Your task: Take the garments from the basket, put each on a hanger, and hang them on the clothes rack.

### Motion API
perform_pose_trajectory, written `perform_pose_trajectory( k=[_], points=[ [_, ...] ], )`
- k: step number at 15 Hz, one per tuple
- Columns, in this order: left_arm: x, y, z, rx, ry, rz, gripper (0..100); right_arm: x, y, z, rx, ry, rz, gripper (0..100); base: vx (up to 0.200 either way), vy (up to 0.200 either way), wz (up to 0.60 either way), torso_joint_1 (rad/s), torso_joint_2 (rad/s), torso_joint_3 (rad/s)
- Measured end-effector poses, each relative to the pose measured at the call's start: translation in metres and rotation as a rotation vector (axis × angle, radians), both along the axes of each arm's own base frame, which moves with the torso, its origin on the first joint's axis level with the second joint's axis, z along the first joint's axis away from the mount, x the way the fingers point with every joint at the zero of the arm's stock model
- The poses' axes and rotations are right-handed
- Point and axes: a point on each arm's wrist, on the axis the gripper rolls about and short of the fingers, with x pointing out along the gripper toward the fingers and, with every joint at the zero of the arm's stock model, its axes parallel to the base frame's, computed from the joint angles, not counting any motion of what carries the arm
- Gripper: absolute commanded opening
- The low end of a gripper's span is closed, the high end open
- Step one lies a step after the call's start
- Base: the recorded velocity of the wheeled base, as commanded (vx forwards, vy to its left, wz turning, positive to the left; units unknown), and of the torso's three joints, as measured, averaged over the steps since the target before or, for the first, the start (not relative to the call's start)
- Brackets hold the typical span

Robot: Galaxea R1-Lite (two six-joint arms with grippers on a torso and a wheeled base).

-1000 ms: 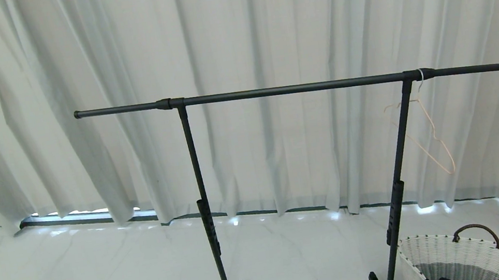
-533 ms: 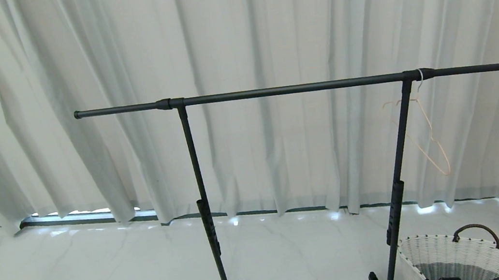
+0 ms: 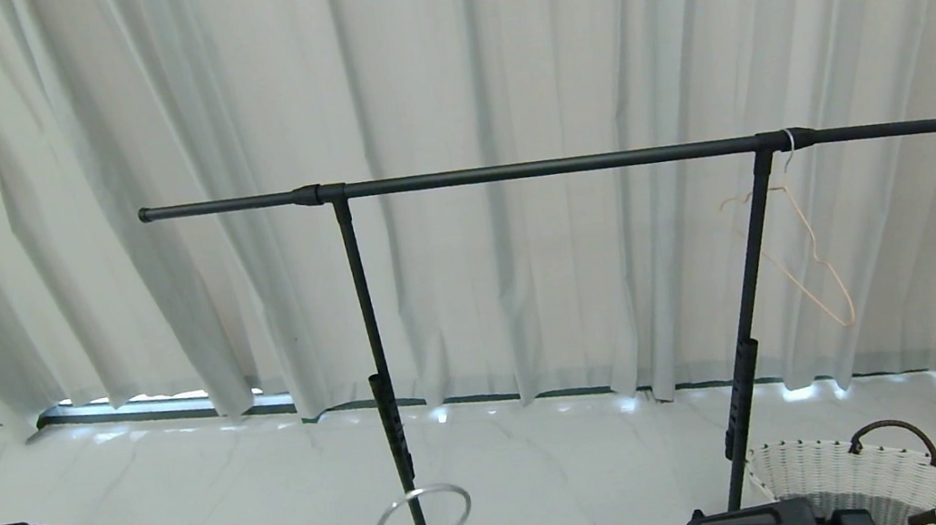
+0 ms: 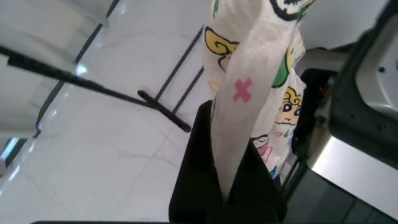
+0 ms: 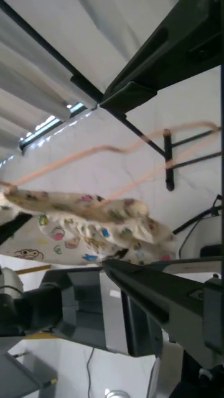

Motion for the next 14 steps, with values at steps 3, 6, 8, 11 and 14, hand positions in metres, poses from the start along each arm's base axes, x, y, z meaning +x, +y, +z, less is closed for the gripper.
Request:
perform_pose_trajectory(
  k=[3,6,8,11,14],
  points=[
    [0.02,0.005,0.022,-0.092,-0.145,0.112,0,0.003,0.005,-0.01,-0.026,0.162,-0.029,100,0.0,0.0,0.0,0.0,0.0,0.0],
    [0.03,0.003,0.042,-0.153,-0.242,0.137,0,0.016,0.023,-0.012,0.014,0.382,-0.137,100,0.0,0.0,0.0,0.0,0.0,0.0],
    [0.035,0.001,0.056,-0.18,-0.292,0.136,0,0.033,0.044,-0.009,0.079,0.481,-0.248,100,0.0,0.0,0.0,0.0,0.0,0.0],
    [0.039,-0.003,0.071,-0.207,-0.339,0.125,0,0.065,0.071,-0.011,0.164,0.549,-0.392,100,0.0,0.0,0.0,0.0,0.0,0.0],
    [0.038,-0.009,0.076,-0.221,-0.347,0.084,0,0.085,0.085,-0.022,0.17,0.556,-0.462,100,0.0,0.0,0.0,0.0,0.0,0.0]
  ],
)
